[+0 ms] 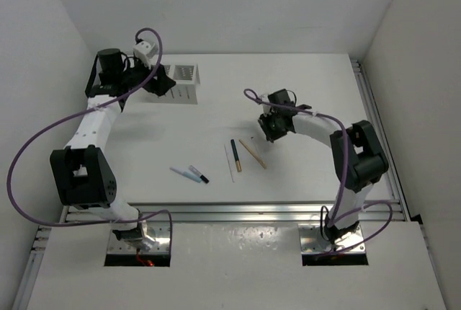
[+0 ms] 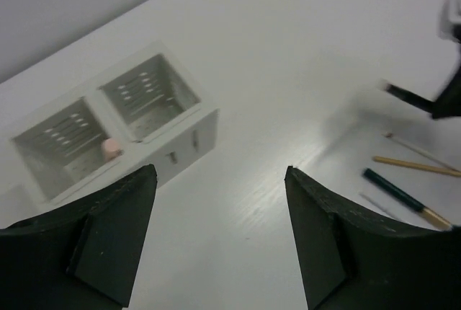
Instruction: Organize the makeup
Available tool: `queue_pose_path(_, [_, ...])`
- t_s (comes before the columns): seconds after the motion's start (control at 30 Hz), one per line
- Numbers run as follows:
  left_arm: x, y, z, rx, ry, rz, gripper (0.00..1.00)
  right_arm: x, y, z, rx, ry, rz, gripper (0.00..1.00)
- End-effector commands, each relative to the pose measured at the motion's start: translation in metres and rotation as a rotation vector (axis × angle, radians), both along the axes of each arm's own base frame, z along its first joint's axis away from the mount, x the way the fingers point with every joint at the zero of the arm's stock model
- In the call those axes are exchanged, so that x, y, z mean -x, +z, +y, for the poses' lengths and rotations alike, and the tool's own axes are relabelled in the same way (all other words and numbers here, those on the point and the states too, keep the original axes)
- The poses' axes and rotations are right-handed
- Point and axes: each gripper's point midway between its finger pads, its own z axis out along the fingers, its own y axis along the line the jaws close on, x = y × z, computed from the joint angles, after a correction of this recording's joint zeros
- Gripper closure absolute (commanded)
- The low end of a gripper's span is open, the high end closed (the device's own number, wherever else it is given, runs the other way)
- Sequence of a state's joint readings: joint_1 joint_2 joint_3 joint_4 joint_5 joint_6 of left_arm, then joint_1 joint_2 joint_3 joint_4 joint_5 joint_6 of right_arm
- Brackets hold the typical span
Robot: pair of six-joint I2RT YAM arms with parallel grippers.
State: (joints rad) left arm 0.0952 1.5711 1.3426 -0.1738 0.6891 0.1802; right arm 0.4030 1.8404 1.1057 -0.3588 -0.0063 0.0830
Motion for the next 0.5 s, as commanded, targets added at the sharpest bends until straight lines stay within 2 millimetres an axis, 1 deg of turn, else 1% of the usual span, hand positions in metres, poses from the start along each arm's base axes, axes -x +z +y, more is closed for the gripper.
queue_pose_path(0.0, [0.043, 0.027, -0.049, 0.123, -0.3, -0.035, 0.22, -0.063, 0.128, 0.065, -0.255, 0.171, -0.457, 1.0])
queue_pose_path(0.03, [0.059, 0.033, -0.068, 0.166, -0.409, -0.029, 0.2, -0.053, 0.139, 0.09, -0.343, 0.26, -0.476, 1.0])
queue_pose_path(0.07, [0.067, 0.035, -0.077, 0.188, -0.46, -0.022, 0.2, -0.05, 0.162, 0.118, -0.415, 0.332, -0.563, 1.0])
queue_pose_path(0.1, [0.073, 0.038, -0.085, 0.206, -0.505, -0.021, 0.19, -0.05, 0.185, 0.138, -0.491, 0.399, -0.644, 1.0])
queue_pose_path(0.13, [0.085, 0.041, -0.099, 0.226, -0.58, -0.018, 0.19, -0.044, 0.193, 0.152, -0.541, 0.452, -0.665, 1.0])
queue_pose_path(0.17, [0.088, 0.039, -0.105, 0.242, -0.602, 0.003, 0.19, -0.036, 0.215, 0.179, -0.612, 0.535, -0.75, 1.0])
queue_pose_path(0.2, [0.095, 0.044, -0.114, 0.25, -0.65, -0.003, 0.19, -0.03, 0.219, 0.19, -0.645, 0.577, -0.759, 1.0])
queue_pose_path(0.23, [0.098, 0.045, -0.115, 0.261, -0.663, 0.005, 0.19, -0.028, 0.224, 0.199, -0.67, 0.597, -0.776, 1.0])
queue_pose_path(0.27, [0.102, 0.046, -0.119, 0.264, -0.683, 0.007, 0.19, -0.023, 0.241, 0.213, -0.728, 0.628, -0.823, 1.0])
queue_pose_path(0.3, [0.103, 0.05, -0.12, 0.265, -0.695, -0.003, 0.19, -0.024, 0.235, 0.217, -0.748, 0.622, -0.802, 1.0])
queue_pose_path(0.37, [0.107, 0.052, -0.121, 0.274, -0.721, -0.003, 0.19, -0.022, 0.244, 0.226, -0.793, 0.638, -0.804, 1.0])
queue_pose_path(0.47, [0.109, 0.052, -0.124, 0.275, -0.73, -0.002, 0.19, -0.018, 0.243, 0.232, -0.814, 0.657, -0.801, 1.0])
